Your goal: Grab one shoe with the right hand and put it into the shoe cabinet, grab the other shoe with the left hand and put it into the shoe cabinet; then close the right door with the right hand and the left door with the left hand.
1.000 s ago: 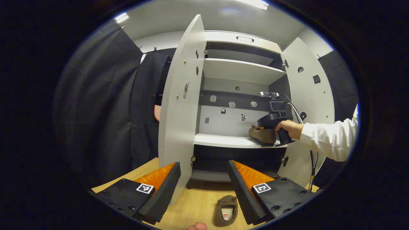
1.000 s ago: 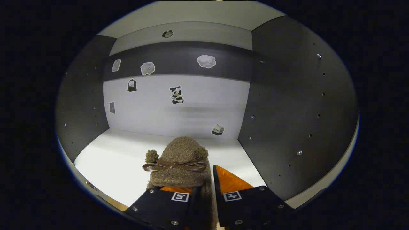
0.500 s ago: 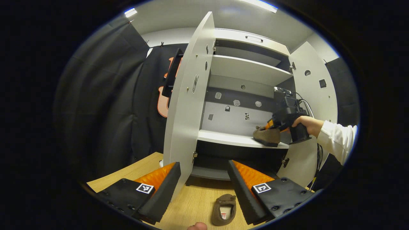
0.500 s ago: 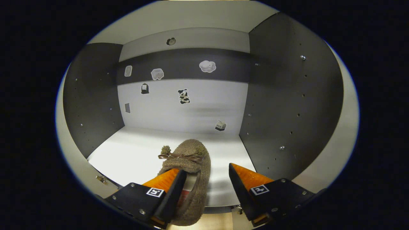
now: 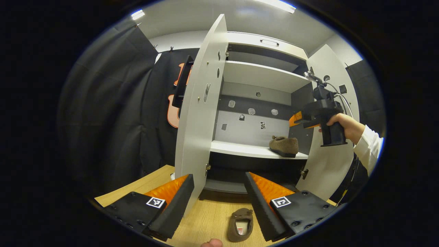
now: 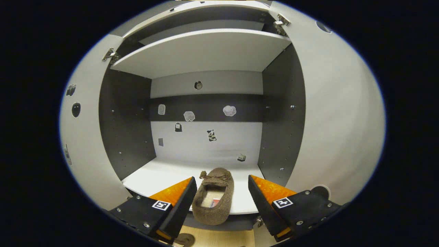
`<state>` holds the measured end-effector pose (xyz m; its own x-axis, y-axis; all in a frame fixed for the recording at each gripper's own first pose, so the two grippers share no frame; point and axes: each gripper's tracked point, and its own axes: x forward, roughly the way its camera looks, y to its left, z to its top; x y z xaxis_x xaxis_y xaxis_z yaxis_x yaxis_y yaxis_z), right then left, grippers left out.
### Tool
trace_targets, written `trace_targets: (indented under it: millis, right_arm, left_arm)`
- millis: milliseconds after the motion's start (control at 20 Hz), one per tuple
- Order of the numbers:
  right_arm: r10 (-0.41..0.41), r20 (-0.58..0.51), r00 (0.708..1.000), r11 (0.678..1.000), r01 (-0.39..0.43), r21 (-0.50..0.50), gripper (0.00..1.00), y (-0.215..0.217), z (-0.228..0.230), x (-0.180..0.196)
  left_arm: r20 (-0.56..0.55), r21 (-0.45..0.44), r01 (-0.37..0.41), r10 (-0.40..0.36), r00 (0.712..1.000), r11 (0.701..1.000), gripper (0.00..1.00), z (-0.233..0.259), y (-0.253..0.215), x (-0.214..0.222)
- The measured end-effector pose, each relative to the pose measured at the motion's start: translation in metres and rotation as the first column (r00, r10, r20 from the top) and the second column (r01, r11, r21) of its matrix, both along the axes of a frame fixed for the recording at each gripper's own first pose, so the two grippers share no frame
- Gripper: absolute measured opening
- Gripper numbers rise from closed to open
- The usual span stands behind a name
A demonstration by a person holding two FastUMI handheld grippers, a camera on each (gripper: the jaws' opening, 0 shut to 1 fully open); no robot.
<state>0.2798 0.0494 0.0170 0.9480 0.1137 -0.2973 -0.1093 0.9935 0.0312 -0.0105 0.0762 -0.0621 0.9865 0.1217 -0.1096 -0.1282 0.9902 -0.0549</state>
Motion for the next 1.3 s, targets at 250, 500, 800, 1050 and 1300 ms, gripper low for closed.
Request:
trace_targets:
  millis: [250, 500, 800, 1050, 1300]
  right_arm:
    - [0.031, 0.104, 0.994, 0.999, -0.033, 0.017, 0.93, 0.005, 0.029, -0.073]
    - [0.038, 0.131, 0.991, 0.999, -0.037, -0.012, 0.93, -0.001, 0.017, -0.131]
    - [-0.001, 0.113, 0.994, 1.0, -0.003, 0.03, 0.92, -0.012, -0.019, -0.195]
    - [-0.002, 0.157, 0.988, 1.0, -0.002, 0.022, 0.93, -0.022, -0.034, -0.224]
    - [-0.027, 0.16, 0.987, 0.998, 0.018, 0.062, 0.93, -0.035, -0.042, -0.246]
  left_arm:
    - [-0.022, -0.007, 0.025, -0.025, 0.999, 1.0, 0.99, -0.005, -0.012, -0.003]
    - [-0.065, 0.0, 0.062, -0.062, 0.996, 0.998, 0.97, -0.018, -0.028, -0.014]
    - [-0.121, 0.028, 0.068, -0.064, 0.991, 0.997, 0.99, -0.04, -0.032, -0.026]
    - [-0.233, -0.089, 0.129, -0.146, 0.961, 0.988, 0.99, -0.077, -0.051, -0.036]
    - [-0.402, -0.055, 0.192, -0.198, 0.894, 0.98, 0.97, -0.149, -0.053, -0.031]
